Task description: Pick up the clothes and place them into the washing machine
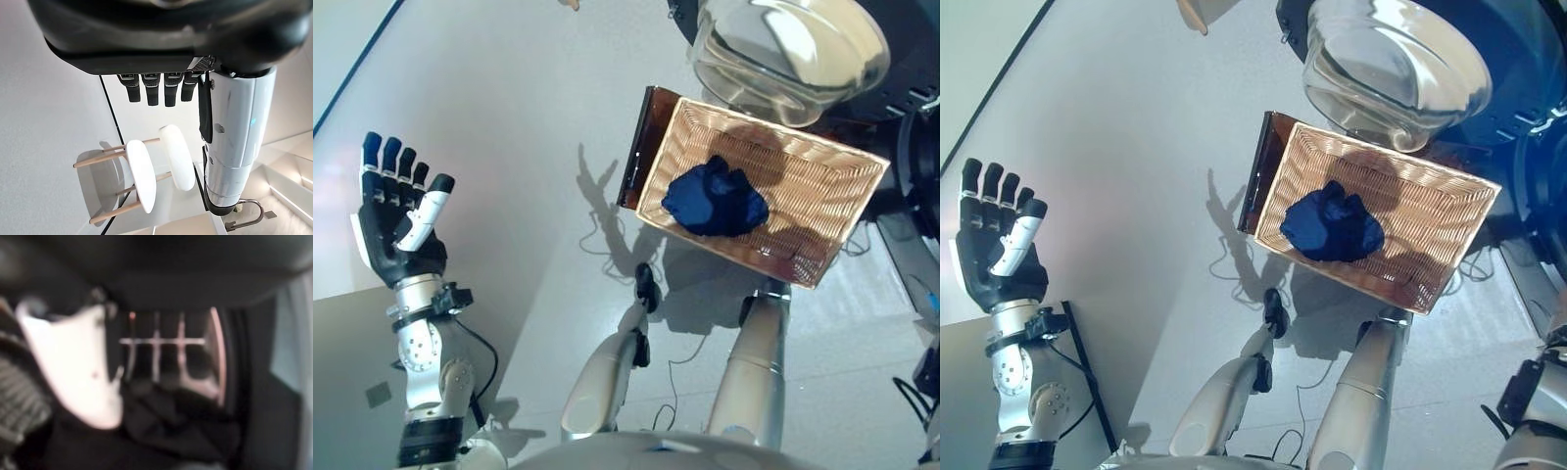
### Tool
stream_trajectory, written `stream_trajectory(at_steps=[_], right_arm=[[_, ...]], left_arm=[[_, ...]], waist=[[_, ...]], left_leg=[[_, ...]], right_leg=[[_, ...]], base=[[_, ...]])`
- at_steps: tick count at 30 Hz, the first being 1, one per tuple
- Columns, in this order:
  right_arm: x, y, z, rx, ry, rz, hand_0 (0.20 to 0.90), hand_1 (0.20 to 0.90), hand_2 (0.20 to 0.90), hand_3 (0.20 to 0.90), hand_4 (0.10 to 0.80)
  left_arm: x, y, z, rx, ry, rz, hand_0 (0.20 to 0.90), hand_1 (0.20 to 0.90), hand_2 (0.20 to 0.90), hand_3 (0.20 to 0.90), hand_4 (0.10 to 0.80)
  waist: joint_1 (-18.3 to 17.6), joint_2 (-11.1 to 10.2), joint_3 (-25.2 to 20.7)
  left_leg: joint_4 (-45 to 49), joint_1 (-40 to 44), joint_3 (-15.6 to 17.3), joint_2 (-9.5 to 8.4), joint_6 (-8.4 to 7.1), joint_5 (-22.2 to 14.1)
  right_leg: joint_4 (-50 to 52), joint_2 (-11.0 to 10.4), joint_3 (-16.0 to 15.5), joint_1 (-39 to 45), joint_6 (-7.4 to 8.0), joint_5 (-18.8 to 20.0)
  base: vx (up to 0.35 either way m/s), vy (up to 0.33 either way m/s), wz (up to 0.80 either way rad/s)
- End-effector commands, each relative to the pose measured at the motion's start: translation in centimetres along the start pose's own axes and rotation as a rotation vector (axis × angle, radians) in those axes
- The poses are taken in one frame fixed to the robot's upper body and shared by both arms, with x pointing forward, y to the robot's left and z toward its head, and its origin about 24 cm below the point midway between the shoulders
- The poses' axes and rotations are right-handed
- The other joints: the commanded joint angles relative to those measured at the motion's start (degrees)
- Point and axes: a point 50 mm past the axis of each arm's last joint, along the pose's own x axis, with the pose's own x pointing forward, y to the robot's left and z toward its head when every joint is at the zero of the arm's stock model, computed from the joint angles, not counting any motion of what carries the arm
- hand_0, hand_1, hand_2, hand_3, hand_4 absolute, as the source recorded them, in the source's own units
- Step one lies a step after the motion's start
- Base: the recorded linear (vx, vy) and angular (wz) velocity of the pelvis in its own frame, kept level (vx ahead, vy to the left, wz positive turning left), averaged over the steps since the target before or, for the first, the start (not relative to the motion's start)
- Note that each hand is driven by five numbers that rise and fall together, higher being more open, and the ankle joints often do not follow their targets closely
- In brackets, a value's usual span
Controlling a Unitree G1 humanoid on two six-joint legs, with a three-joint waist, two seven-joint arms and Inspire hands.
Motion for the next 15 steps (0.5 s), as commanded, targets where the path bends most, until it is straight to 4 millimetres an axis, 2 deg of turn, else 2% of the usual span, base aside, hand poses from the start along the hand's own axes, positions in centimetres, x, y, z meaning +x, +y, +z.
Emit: stream_trajectory(at_steps=[1, 2, 4, 5, 6, 10, 12, 15], right_arm=[[1.9, -2.4, 9.4, 0.196, -0.312, -0.178, 0.2, 0.2, 0.2, 0.2, 0.3], [2.4, -3.3, 10.3, 0.206, -0.311, -0.243, 0.2, 0.2, 0.2, 0.2, 0.3], [2.6, -3.6, 11.2, 0.217, -0.324, -0.268, 0.2, 0.2, 0.2, 0.2, 0.3], [2.9, -4.4, 12.5, 0.21, -0.353, -0.307, 0.2, 0.2, 0.2, 0.2, 0.3], [2.9, -4.4, 12.6, 0.21, -0.353, -0.307, 0.2, 0.2, 0.2, 0.2, 0.3], [3.4, -5.7, 14.8, 0.135, -0.426, -0.335, 0.2, 0.2, 0.2, 0.2, 0.3], [3.6, -5.9, 15.3, 0.117, -0.431, -0.333, 0.2, 0.2, 0.2, 0.2, 0.3], [3.4, -5.2, 14.8, 0.108, -0.427, -0.305, 0.2, 0.2, 0.2, 0.2, 0.3]], left_arm=[[0.2, 1.0, 2.5, 0.011, -0.143, 0.029, 0.9, 0.9, 0.9, 0.9, 0.8], [0.1, 0.8, 2.5, 0.007, -0.135, 0.01, 0.9, 0.9, 0.9, 0.9, 0.8], [0.0, 0.8, 2.3, 0.008, -0.124, 0.007, 0.9, 0.9, 0.9, 0.9, 0.8], [-0.1, 0.8, 2.4, 0.006, -0.122, 0.003, 0.9, 0.9, 0.9, 0.9, 0.8], [-0.1, 0.8, 2.4, 0.006, -0.122, 0.003, 0.9, 0.9, 0.9, 0.9, 0.8], [-0.1, 0.9, 2.5, 0.005, -0.119, -0.008, 0.9, 0.9, 0.9, 0.9, 0.8], [-0.1, 0.8, 2.6, 0.005, -0.122, -0.015, 0.9, 0.9, 0.9, 0.9, 0.8], [-0.1, 0.6, 2.4, -0.003, -0.116, -0.011, 0.9, 0.9, 0.9, 0.9, 0.8]], waist=[[-0.65, 1.68, -3.12], [-0.45, 1.91, -3.48], [-0.35, 2.26, -3.67], [-0.44, 2.59, -3.93], [-0.44, 2.62, -3.94], [-0.27, 2.63, -4.33], [-0.1, 2.54, -4.45], [-0.46, 2.64, -4.23]], left_leg=[[-1.29, 0.22, -2.42, 2.14, -5.61, -3.35], [-1.29, 0.29, -2.48, 2.14, -5.66, -3.4], [-1.29, 0.31, -2.44, 2.11, -5.72, -3.44], [-1.29, 0.45, -2.35, 2.15, -5.86, -3.49], [-1.29, 0.44, -2.35, 2.15, -5.86, -3.5], [-1.29, 1.03, -2.34, 2.21, -6.07, -3.61], [-1.29, 1.27, -2.18, 2.21, -6.07, -3.73], [-1.29, 1.11, -1.94, 2.26, -5.81, -3.44]], right_leg=[[-4.14, 2.03, -0.87, 3.82, -1.26, -2.77], [-3.7, 2.0, -0.84, 3.88, -1.36, -3.19], [-3.26, 2.05, -0.8, 3.65, -1.46, -3.47], [-2.66, 2.11, -0.74, 3.49, -1.57, -3.8], [-2.63, 2.12, -0.73, 3.46, -1.58, -3.82], [-1.39, 2.02, -0.56, 3.15, -1.61, -4.16], [-1.31, 1.85, -0.45, 3.21, -1.5, -4.24], [-1.31, 2.06, -0.27, 2.62, -1.54, -3.58]], base=[[0.023, -0.044, 0.09], [0.016, -0.02, 0.05], [0.01, -0.013, 0.03], [0.0, 0.0, 0.0], [0.03, -0.017, 0.01], [0.018, -0.005, -0.01], [0.0, -0.008, -0.03], [0.016, -0.005, -0.04]])
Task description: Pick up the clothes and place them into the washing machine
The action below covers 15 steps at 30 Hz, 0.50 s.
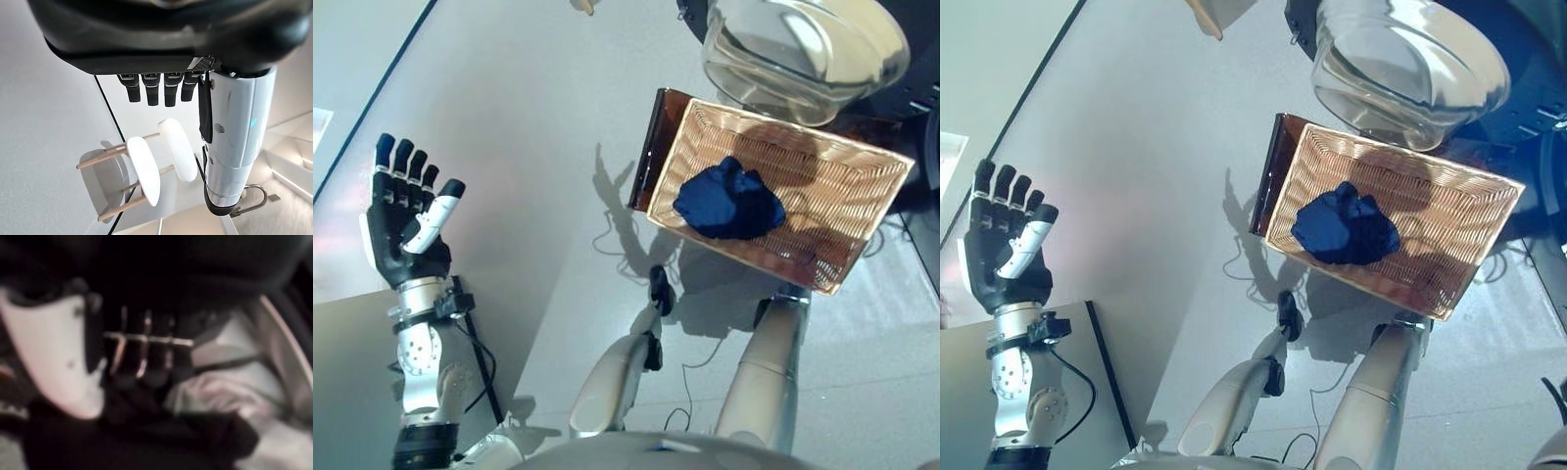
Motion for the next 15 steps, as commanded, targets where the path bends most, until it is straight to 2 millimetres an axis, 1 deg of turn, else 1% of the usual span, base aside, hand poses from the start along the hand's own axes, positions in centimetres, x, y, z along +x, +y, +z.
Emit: stream_trajectory(at_steps=[1, 2, 3, 5, 6, 7, 8, 9, 10, 12, 13, 15], right_arm=[[1.9, -1.4, 7.4, 0.02, -0.334, -0.037, 0.2, 0.2, 0.2, 0.2, 0.3], [1.8, -1.3, 7.2, 0.018, -0.333, -0.032, 0.2, 0.2, 0.2, 0.2, 0.3], [1.6, -1.1, 6.8, 0.014, -0.332, -0.027, 0.211, 0.211, 0.211, 0.211, 0.308], [1.2, -0.9, 5.8, 0.005, -0.318, -0.002, 0.593, 0.593, 0.593, 0.593, 0.58], [0.7, -0.4, 5.1, 0.004, -0.32, 0.017, 0.9, 0.9, 0.9, 0.9, 0.8], [-0.1, 0.0, 3.8, -0.016, -0.317, 0.049, 0.9, 0.9, 0.9, 0.9, 0.8], [-0.1, -0.1, 3.6, -0.018, -0.315, 0.048, 0.9, 0.9, 0.9, 0.9, 0.8], [-0.9, 0.4, 2.3, -0.054, -0.317, 0.101, 0.9, 0.9, 0.9, 0.9, 0.8], [-1.3, 0.5, 1.3, -0.088, -0.313, 0.135, 0.9, 0.9, 0.9, 0.9, 0.8], [-1.2, 0.4, 1.2, -0.09, -0.311, 0.135, 0.9, 0.9, 0.9, 0.9, 0.8], [-1.8, 0.6, -0.6, -0.154, -0.29, 0.209, 0.9, 0.9, 0.9, 0.9, 0.8], [-2.3, 0.8, -1.8, -0.169, -0.263, 0.261, 0.9, 0.9, 0.9, 0.9, 0.8]], left_arm=[[0.0, 0.7, 2.3, -0.028, -0.139, 0.04, 0.9, 0.9, 0.9, 0.9, 0.8], [0.0, 0.7, 2.3, -0.03, -0.141, 0.041, 0.9, 0.9, 0.9, 0.9, 0.8], [0.0, 0.7, 2.3, -0.028, -0.139, 0.046, 0.9, 0.9, 0.9, 0.9, 0.8], [0.0, 1.0, 2.2, -0.03, -0.138, 0.064, 0.9, 0.9, 0.9, 0.9, 0.8], [0.0, 1.0, 2.1, -0.032, -0.14, 0.075, 0.9, 0.9, 0.9, 0.9, 0.8], [0.0, 1.1, 2.1, -0.034, -0.144, 0.089, 0.9, 0.9, 0.9, 0.9, 0.8], [0.1, 1.1, 2.1, -0.03, -0.144, 0.087, 0.9, 0.9, 0.9, 0.9, 0.8], [0.1, 1.2, 2.2, -0.028, -0.153, 0.099, 0.9, 0.9, 0.9, 0.9, 0.8], [0.2, 1.3, 2.2, -0.025, -0.157, 0.101, 0.9, 0.9, 0.9, 0.9, 0.8], [0.2, 1.3, 2.2, -0.023, -0.158, 0.1, 0.9, 0.9, 0.9, 0.9, 0.8], [0.5, 1.2, 2.7, -0.019, -0.184, 0.094, 0.9, 0.9, 0.9, 0.9, 0.8], [0.7, 1.3, 3.0, -0.019, -0.198, 0.095, 0.9, 0.9, 0.9, 0.9, 0.8]], waist=[[-1.39, 0.35, -3.86], [-1.43, 0.46, -3.74], [-1.61, 0.42, -3.76], [-1.72, 0.43, -3.83], [-1.73, 0.49, -3.86], [-2.08, 0.64, -3.68], [-2.08, 0.44, -3.68], [-2.19, 0.41, -3.61], [-2.25, 0.3, -3.52], [-2.21, 0.16, -3.55], [-2.34, -0.17, -3.24], [-2.49, -0.46, -2.91]], left_leg=[[-0.79, 0.27, -2.05, 2.43, -5.79, -3.85], [-0.79, 0.06, -2.03, 2.49, -5.77, -3.46], [-0.79, 0.4, -2.05, 2.33, -5.61, -3.97], [-0.79, 0.49, -1.98, 2.22, -5.48, -4.03], [-0.79, 0.45, -1.87, 2.23, -5.42, -4.02], [-0.79, 0.6, -1.87, 2.1, -5.27, -4.13], [-0.79, 0.66, -1.91, 2.06, -5.26, -4.12], [-0.79, 0.75, -1.84, 2.0, -5.09, -4.16], [-0.79, 0.83, -1.87, 1.92, -5.02, -4.15], [-0.79, 0.85, -1.87, 1.88, -5.01, -4.14], [-0.79, 0.79, -1.89, 1.72, -4.81, -4.15], [-0.79, 0.66, -1.96, 1.63, -4.69, -4.06]], right_leg=[[-2.96, 2.37, -0.86, 2.91, -1.61, -2.97], [-3.15, 2.51, -0.84, 2.66, -1.67, -2.32], [-2.76, 2.3, -0.84, 2.7, -1.59, -2.99], [-2.82, 2.27, -0.93, 2.83, -1.55, -2.92], [-3.02, 2.35, -0.94, 2.8, -1.57, -2.7], [-2.91, 2.41, -0.81, 2.8, -1.6, -2.78], [-2.88, 2.36, -0.83, 2.86, -1.59, -2.8], [-2.92, 2.3, -0.87, 2.87, -1.62, -2.67], [-2.82, 2.3, -0.8, 2.82, -1.59, -2.49], [-2.8, 2.28, -0.79, 2.82, -1.58, -2.49], [-3.1, 2.23, -0.94, 2.83, -1.51, -2.13], [-3.45, 2.22, -1.03, 2.93, -1.52, -1.86]], base=[[-0.015, 0.004, -0.03], [0.037, 0.008, 0.01], [0.0, 0.0, 0.0], [0.022, 0.009, 0.01], [0.008, 0.033, -0.02], [0.0, 0.0, 0.0], [0.003, 0.032, 0.0], [0.0, 0.0, 0.0], [0.0, 0.0, 0.0], [0.0, 0.0, 0.0], [0.0, 0.0, 0.0], [-0.013, 0.015, 0.0]])
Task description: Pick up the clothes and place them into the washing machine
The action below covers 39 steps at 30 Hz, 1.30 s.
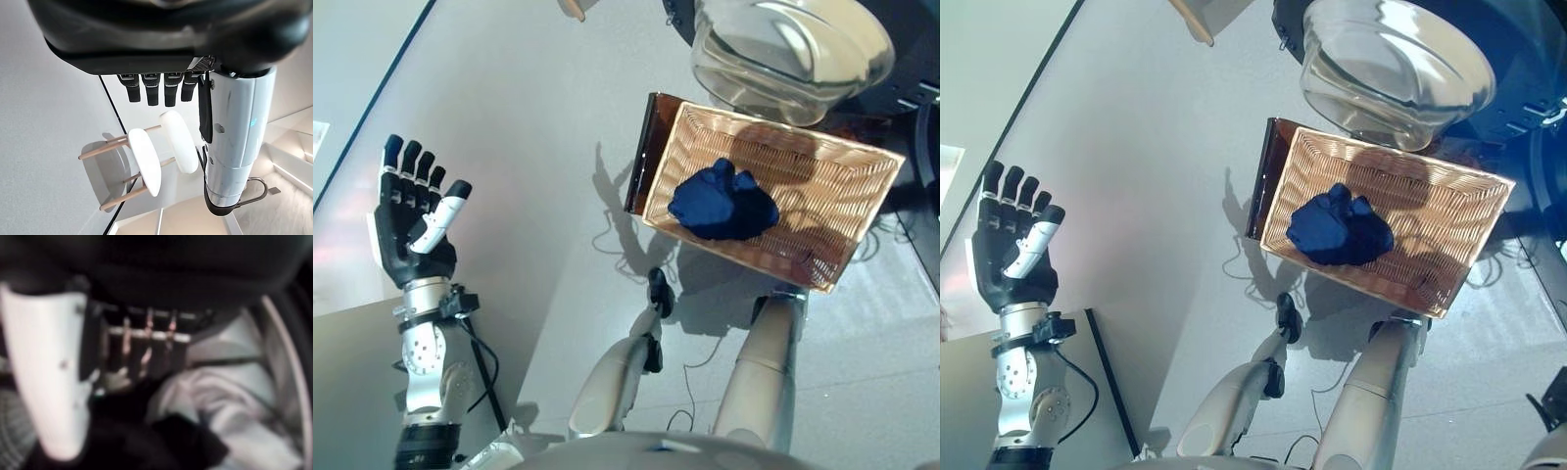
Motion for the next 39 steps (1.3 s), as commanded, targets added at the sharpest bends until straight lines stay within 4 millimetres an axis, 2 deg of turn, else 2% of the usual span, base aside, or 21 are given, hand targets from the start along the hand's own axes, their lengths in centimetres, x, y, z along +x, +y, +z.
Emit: stream_trajectory(at_steps=[1, 3, 6, 11, 12, 14, 17, 18, 20, 21, 25, 27, 29, 30, 32, 36, 38, 39], right_arm=[[-0.3, 0.2, 1.0, -0.043, -0.167, 0.094, 0.9, 0.9, 0.9, 0.9, 0.8], [-1.2, 0.5, -0.9, -0.087, -0.144, 0.183, 0.9, 0.9, 0.9, 0.9, 0.8], [-1.7, 0.6, -1.9, -0.121, -0.138, 0.23, 0.9, 0.9, 0.9, 0.9, 0.8], [-4.8, 1.4, -5.9, -0.181, -0.081, 0.393, 0.9, 0.9, 0.9, 0.9, 0.8], [-4.8, 1.4, -5.9, -0.181, -0.081, 0.393, 0.9, 0.9, 0.9, 0.9, 0.8], [-8.2, 2.1, -8.8, -0.243, -0.059, 0.533, 0.9, 0.9, 0.9, 0.9, 0.8], [-10.4, 2.7, -9.9, -0.249, -0.046, 0.617, 0.9, 0.9, 0.9, 0.9, 0.8], [-10.4, 2.7, -10.0, -0.249, -0.045, 0.618, 0.9, 0.9, 0.9, 0.9, 0.8], [-12.5, 3.2, -11.1, -0.27, -0.032, 0.701, 0.9, 0.9, 0.9, 0.9, 0.8], [-12.5, 3.2, -11.1, -0.27, -0.032, 0.702, 0.9, 0.9, 0.9, 0.9, 0.8], [-15.2, 3.7, -11.9, -0.296, -0.059, 0.805, 0.9, 0.9, 0.9, 0.9, 0.8], [-17.5, 3.8, -12.4, -0.331, -0.103, 0.918, 0.9, 0.9, 0.9, 0.9, 0.8], [-17.9, 3.7, -12.8, -0.347, -0.101, 0.931, 0.9, 0.9, 0.9, 0.9, 0.8], [-19.3, 3.6, -13.5, -0.397, -0.115, 0.988, 0.9, 0.9, 0.9, 0.9, 0.8], [-19.8, 3.5, -14.0, -0.425, -0.116, 1.008, 0.9, 0.9, 0.9, 0.9, 0.8], [-22.4, 3.1, -15.8, -0.497, -0.091, 1.101, 0.9, 0.9, 0.9, 0.9, 0.8], [-24.6, 3.1, -16.7, -0.538, -0.084, 1.181, 0.9, 0.9, 0.9, 0.9, 0.8], [-24.7, 3.1, -16.7, -0.537, -0.085, 1.182, 0.9, 0.9, 0.9, 0.9, 0.8]], left_arm=[[0.7, 1.7, 3.3, -0.004, -0.211, 0.1, 0.9, 0.9, 0.9, 0.9, 0.8], [0.8, 2.1, 3.7, 0.001, -0.225, 0.112, 0.9, 0.9, 0.9, 0.9, 0.8], [0.9, 2.3, 4.0, 0.003, -0.236, 0.115, 0.9, 0.9, 0.9, 0.9, 0.8], [1.1, 2.4, 3.9, -0.002, -0.244, 0.134, 0.9, 0.9, 0.9, 0.9, 0.8], [1.1, 2.4, 3.9, -0.002, -0.244, 0.133, 0.9, 0.9, 0.9, 0.9, 0.8], [1.2, 2.1, 3.8, -0.001, -0.247, 0.123, 0.9, 0.9, 0.9, 0.9, 0.8], [1.4, 2.1, 3.8, 0.001, -0.255, 0.126, 0.9, 0.9, 0.9, 0.9, 0.8], [1.4, 2.1, 3.8, 0.002, -0.256, 0.127, 0.9, 0.9, 0.9, 0.9, 0.8], [1.6, 1.8, 3.5, -0.007, -0.251, 0.124, 0.9, 0.9, 0.9, 0.9, 0.8], [1.6, 1.9, 3.5, -0.007, -0.251, 0.124, 0.9, 0.9, 0.9, 0.9, 0.8], [1.6, 1.5, 2.7, -0.006, -0.221, 0.124, 0.9, 0.9, 0.9, 0.9, 0.8], [1.5, 1.3, 2.2, 0.007, -0.201, 0.119, 0.9, 0.9, 0.9, 0.9, 0.8], [1.5, 1.4, 2.1, 0.011, -0.193, 0.121, 0.9, 0.9, 0.9, 0.9, 0.8], [1.3, 1.3, 1.9, 0.011, -0.181, 0.126, 0.9, 0.9, 0.9, 0.9, 0.8], [1.2, 1.4, 1.7, 0.006, -0.175, 0.133, 0.9, 0.9, 0.9, 0.9, 0.8], [1.1, 1.0, 1.3, -0.004, -0.155, 0.126, 0.9, 0.9, 0.9, 0.9, 0.8], [0.9, 0.9, 1.0, -0.012, -0.143, 0.128, 0.9, 0.9, 0.9, 0.9, 0.8], [0.9, 0.9, 1.0, -0.012, -0.144, 0.129, 0.9, 0.9, 0.9, 0.9, 0.8]], waist=[[-1.12, -0.53, -2.89], [-1.23, -1.05, -2.4], [-1.22, -1.46, -2.3], [-1.35, -2.73, -1.66], [-1.36, -2.74, -1.65], [-1.19, -4.06, -1.89], [-1.03, -5.15, -2.2], [-1.1, -5.17, -2.13], [-0.91, -6.23, -2.38], [-0.97, -6.21, -2.29], [-1.07, -7.43, -2.67], [-0.91, -8.24, -2.81], [-0.93, -8.36, -2.8], [-0.7, -8.54, -2.82], [-0.66, -8.59, -2.86], [-0.28, -8.66, -3.33], [0.08, -8.69, -3.63], [0.03, -8.69, -3.6]], left_leg=[[-0.8, 0.57, -2.04, 2.06, -4.86, -3.54], [-0.8, 0.34, -2.27, 1.9, -4.67, -3.38], [-0.8, 0.11, -2.51, 1.61, -4.46, -3.3], [-0.8, -0.22, -3.12, 1.05, -4.0, -3.06], [-0.8, -0.2, -3.14, 1.04, -4.0, -3.06], [-0.8, 0.35, -3.41, 0.74, -3.64, -3.04], [-0.8, 1.06, -3.61, 0.8, -3.56, -3.2], [-0.8, 1.13, -3.64, 0.82, -3.55, -3.2], [-0.8, 2.17, -3.92, 1.07, -3.44, -3.36], [-0.8, 2.27, -3.97, 1.1, -3.44, -3.37], [-0.8, 4.2, -4.41, 1.65, -3.45, -3.6], [-0.8, 5.65, -4.74, 2.11, -3.48, -3.59], [-0.8, 5.99, -4.84, 2.2, -3.5, -3.64], [-0.8, 6.47, -4.98, 2.39, -3.58, -3.57], [-0.8, 6.76, -5.06, 2.48, -3.6, -3.56], [-0.8, 7.49, -5.3, 2.91, -3.64, -3.53], [-0.8, 7.68, -5.43, 3.1, -3.78, -3.49], [-0.8, 7.69, -5.46, 3.11, -3.79, -3.49]], right_leg=[[-3.61, 2.25, -1.21, 3.05, -1.67, -1.54], [-3.66, 2.35, -1.19, 2.95, -1.67, -1.23], [-4.02, 2.15, -1.21, 2.97, -1.52, -0.77], [-5.48, 1.78, -1.61, 3.92, -1.21, 0.33], [-5.5, 1.77, -1.64, 3.96, -1.21, 0.33], [-6.28, 1.54, -2.07, 5.43, -1.09, 1.0], [-8.01, 1.55, -2.77, 7.23, -0.88, 1.74], [-8.15, 1.55, -2.83, 7.39, -0.88, 1.8], [-9.5, 1.65, -3.58, 9.43, -0.66, 2.45], [-9.63, 1.66, -3.66, 9.63, -0.66, 2.49], [-11.2, 1.65, -4.62, 12.93, -0.46, 2.99], [-11.81, 1.61, -5.32, 15.08, -0.46, 3.06], [-12.15, 1.58, -5.65, 15.84, -0.47, 3.08], [-12.65, 1.63, -6.24, 16.83, -0.49, 3.09], [-12.93, 1.71, -6.51, 17.37, -0.53, 3.07], [-13.41, 1.83, -7.33, 18.48, -0.48, 2.96], [-14.07, 1.9, -7.82, 19.29, -0.46, 3.04], [-14.1, 1.9, -7.85, 19.33, -0.46, 3.06]], base=[[0.0, 0.0, 0.0], [-0.031, 0.02, 0.03], [-0.028, 0.018, 0.07], [-0.029, 0.027, 0.07], [-0.005, 0.022, 0.07], [0.018, 0.022, 0.06], [0.0, 0.0, 0.0], [0.028, -0.012, -0.04], [0.034, -0.007, -0.05], [0.031, -0.005, -0.03], [0.048, -0.012, -0.02], [0.048, -0.023, -0.01], [0.016, -0.011, 0.0], [0.041, -0.027, 0.01], [0.016, -0.009, 0.0], [0.011, -0.003, 0.02], [0.01, -0.006, 0.05], [0.0, 0.0, 0.0]])
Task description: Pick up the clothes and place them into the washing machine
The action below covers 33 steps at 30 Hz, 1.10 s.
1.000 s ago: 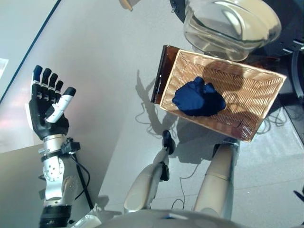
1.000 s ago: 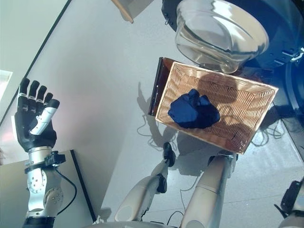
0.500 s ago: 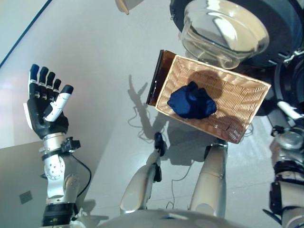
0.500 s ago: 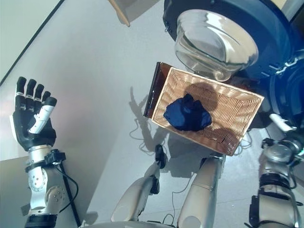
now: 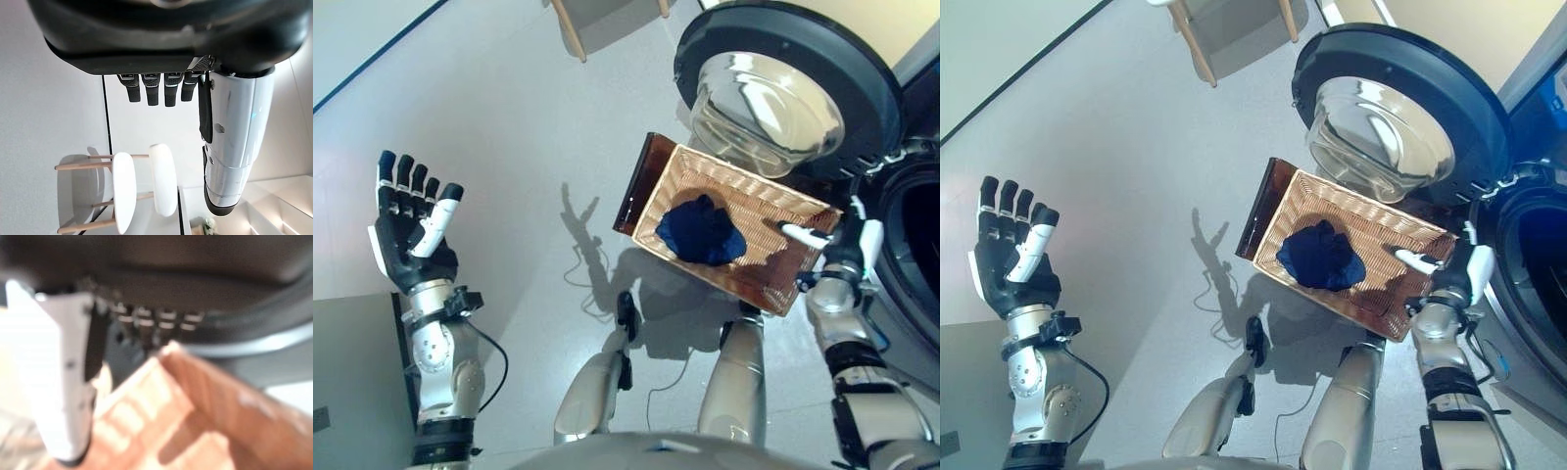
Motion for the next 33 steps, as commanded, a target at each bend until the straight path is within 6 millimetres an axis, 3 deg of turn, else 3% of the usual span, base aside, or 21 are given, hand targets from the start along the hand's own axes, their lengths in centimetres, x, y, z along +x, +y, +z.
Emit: stream_trajectory(at_steps=[1, 7, 11, 17, 23, 29, 33], right_arm=[[-0.5, 2.1, 1.4, -0.052, -0.097, 0.08, 0.9, 0.9, 0.9, 0.9, 0.8], [-2.5, 6.9, 1.3, -0.241, -0.136, 0.265, 0.9, 0.9, 0.9, 0.9, 0.8], [-3.1, 8.1, 1.4, -0.27, -0.134, 0.301, 0.9, 0.9, 0.9, 0.9, 0.8], [-2.9, 8.2, 0.9, -0.306, -0.091, 0.285, 0.9, 0.9, 0.9, 0.9, 0.8], [-1.9, 7.7, 1.7, -0.376, -0.119, 0.234, 0.9, 0.9, 0.9, 0.9, 0.8], [-0.1, 6.6, 3.5, -0.555, -0.184, 0.157, 0.9, 0.9, 0.9, 0.9, 0.8], [0.1, 7.1, 4.4, -0.59, -0.209, 0.161, 0.9, 0.9, 0.9, 0.9, 0.8]], left_arm=[[1.5, 0.2, 2.8, 0.02, -0.176, -0.004, 0.9, 0.9, 0.9, 0.9, 0.8], [1.4, -0.2, 2.4, 0.023, -0.164, -0.007, 0.9, 0.9, 0.9, 0.9, 0.8], [1.3, -0.4, 2.5, 0.015, -0.168, -0.017, 0.9, 0.9, 0.9, 0.9, 0.8], [1.3, -0.8, 2.9, 0.013, -0.185, -0.05, 0.9, 0.9, 0.9, 0.9, 0.8], [1.6, -1.2, 3.7, 0.013, -0.223, -0.058, 0.9, 0.9, 0.9, 0.9, 0.8], [2.0, -1.3, 4.3, 0.035, -0.249, -0.074, 0.9, 0.9, 0.9, 0.9, 0.8], [2.2, -1.3, 4.1, 0.046, -0.24, -0.076, 0.9, 0.9, 0.9, 0.9, 0.8]], waist=[[1.4, -1.0, -3.15], [2.35, -0.67, -2.89], [2.86, -0.18, -2.82], [3.94, 0.26, -2.39], [5.19, -0.03, -1.31], [7.15, 0.17, -0.41], [7.84, 0.15, -0.38]], left_leg=[[-1.11, 0.27, -1.57, 0.25, -3.48, -2.96], [-1.11, 0.01, -2.08, 0.21, -3.72, -2.81], [-1.11, -0.63, -2.19, 0.16, -3.8, -2.6], [-1.11, -1.82, -3.32, -0.25, -3.84, -2.03], [-1.11, -3.74, -5.08, -1.14, -3.77, -1.31], [-1.11, -5.91, -6.95, -2.22, -3.42, -0.45], [-1.11, -6.44, -7.45, -2.61, -3.21, -0.29]], right_leg=[[-8.15, 1.22, -0.77, 5.01, -0.48, 2.38], [-8.11, 1.07, -1.19, 5.09, -0.52, 2.13], [-8.44, 0.88, -1.51, 4.77, -0.41, 2.35], [-8.48, 0.26, -2.56, 4.71, -0.22, 2.45], [-8.4, -0.66, -4.12, 4.74, -0.14, 2.61], [-8.2, -2.2, -6.04, 4.91, 0.02, 2.86], [-8.43, -2.46, -6.75, 5.23, 0.05, 2.84]], base=[[0.0, 0.0, 0.0], [-0.013, 0.002, 0.05], [-0.01, 0.006, 0.02], [-0.03, 0.008, 0.17], [-0.043, -0.012, 0.27], [-0.034, 0.001, 0.24], [-0.009, 0.007, 0.12]])
